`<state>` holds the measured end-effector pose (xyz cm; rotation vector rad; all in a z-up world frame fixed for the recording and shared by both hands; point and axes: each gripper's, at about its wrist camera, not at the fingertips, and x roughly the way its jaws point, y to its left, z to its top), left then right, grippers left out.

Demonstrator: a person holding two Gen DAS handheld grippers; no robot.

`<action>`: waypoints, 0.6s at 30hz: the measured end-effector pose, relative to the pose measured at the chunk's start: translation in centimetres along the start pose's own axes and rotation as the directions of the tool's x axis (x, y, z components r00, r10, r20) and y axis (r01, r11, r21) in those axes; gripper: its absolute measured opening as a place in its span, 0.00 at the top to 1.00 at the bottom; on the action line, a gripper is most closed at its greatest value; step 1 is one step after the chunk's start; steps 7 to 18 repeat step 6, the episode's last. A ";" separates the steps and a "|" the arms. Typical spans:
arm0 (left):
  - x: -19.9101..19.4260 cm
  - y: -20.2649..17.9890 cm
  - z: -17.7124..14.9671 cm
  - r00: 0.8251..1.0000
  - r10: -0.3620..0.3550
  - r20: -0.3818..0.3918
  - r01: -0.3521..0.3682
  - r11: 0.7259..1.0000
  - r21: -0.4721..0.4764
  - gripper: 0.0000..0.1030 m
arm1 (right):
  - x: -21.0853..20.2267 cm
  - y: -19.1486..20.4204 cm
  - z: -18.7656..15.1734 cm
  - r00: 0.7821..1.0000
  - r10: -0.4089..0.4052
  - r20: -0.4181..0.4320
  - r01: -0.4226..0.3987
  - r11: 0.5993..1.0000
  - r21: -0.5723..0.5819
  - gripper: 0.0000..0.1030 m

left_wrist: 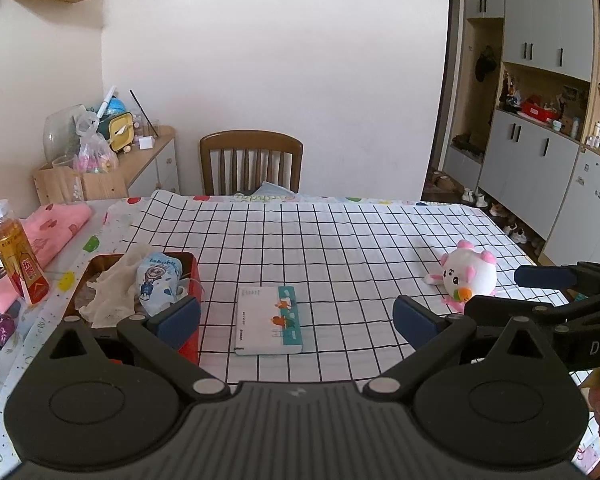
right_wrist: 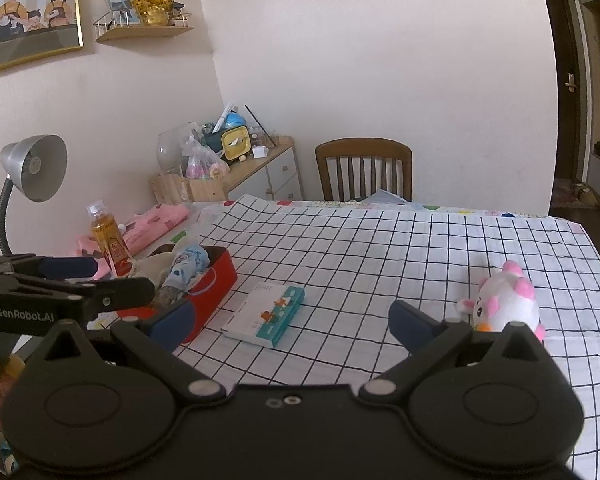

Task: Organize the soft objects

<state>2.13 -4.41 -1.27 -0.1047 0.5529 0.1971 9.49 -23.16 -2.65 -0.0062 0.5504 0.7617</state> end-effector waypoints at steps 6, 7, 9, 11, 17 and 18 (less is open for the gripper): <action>0.4 0.4 0.1 1.000 -0.002 -0.013 0.002 1.000 -0.008 0.00 | 0.3 0.1 -0.1 1.000 -0.003 -0.006 0.003 1.000 0.006 0.00; 0.4 0.4 0.1 1.000 -0.002 -0.013 0.002 1.000 -0.008 0.00 | 0.3 0.1 -0.1 1.000 -0.003 -0.006 0.003 1.000 0.006 0.00; 0.4 0.4 0.1 1.000 -0.002 -0.013 0.002 1.000 -0.008 0.00 | 0.3 0.1 -0.1 1.000 -0.003 -0.006 0.003 1.000 0.006 0.00; 0.4 0.4 0.1 1.000 -0.002 -0.013 0.002 1.000 -0.008 0.00 | 0.3 0.1 -0.1 1.000 -0.003 -0.006 0.003 1.000 0.006 0.00; 0.4 0.4 0.1 1.000 -0.002 -0.013 0.002 1.000 -0.008 0.00 | 0.3 0.1 -0.1 1.000 -0.003 -0.006 0.003 1.000 0.006 0.00; 0.4 0.4 0.1 1.000 -0.002 -0.013 0.002 1.000 -0.008 0.00 | 0.3 0.1 -0.1 1.000 -0.003 -0.006 0.003 1.000 0.006 0.00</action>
